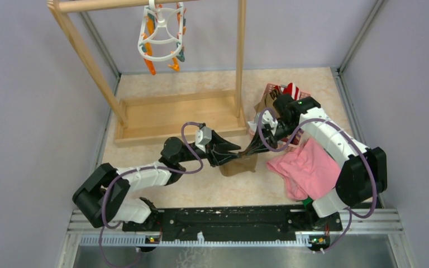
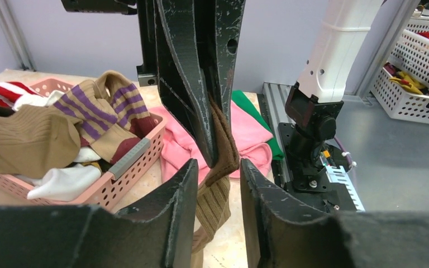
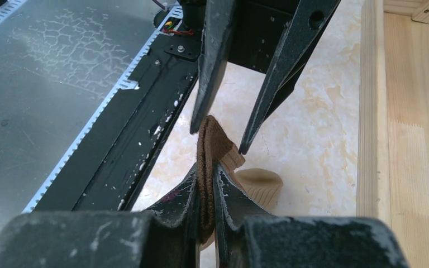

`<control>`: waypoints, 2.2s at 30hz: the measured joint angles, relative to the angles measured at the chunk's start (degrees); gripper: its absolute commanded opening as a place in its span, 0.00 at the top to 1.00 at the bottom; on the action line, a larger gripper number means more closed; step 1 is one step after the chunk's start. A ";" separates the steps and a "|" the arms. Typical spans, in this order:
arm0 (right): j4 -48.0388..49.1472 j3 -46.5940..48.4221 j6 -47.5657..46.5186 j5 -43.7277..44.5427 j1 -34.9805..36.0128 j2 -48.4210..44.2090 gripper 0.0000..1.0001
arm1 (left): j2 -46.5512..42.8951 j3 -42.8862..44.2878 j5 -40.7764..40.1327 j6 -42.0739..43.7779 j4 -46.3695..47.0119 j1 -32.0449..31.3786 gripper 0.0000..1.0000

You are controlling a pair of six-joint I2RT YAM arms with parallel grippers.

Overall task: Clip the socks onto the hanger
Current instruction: Pick up the sock from the bin.

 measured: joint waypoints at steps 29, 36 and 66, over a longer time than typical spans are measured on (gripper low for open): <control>10.78 2.80 20.61 1.66 0.00 0.24 0.47 | -17.68 0.26 -17.27 25.66 -23.80 -2.67 1.00; 16.26 8.79 31.98 1.70 0.94 2.25 0.60 | -18.43 0.26 -23.45 28.89 -27.87 -3.10 1.00; 6.54 26.73 18.18 11.17 4.61 9.51 1.00 | -29.51 -7.52 -29.70 22.71 -25.88 -3.15 0.28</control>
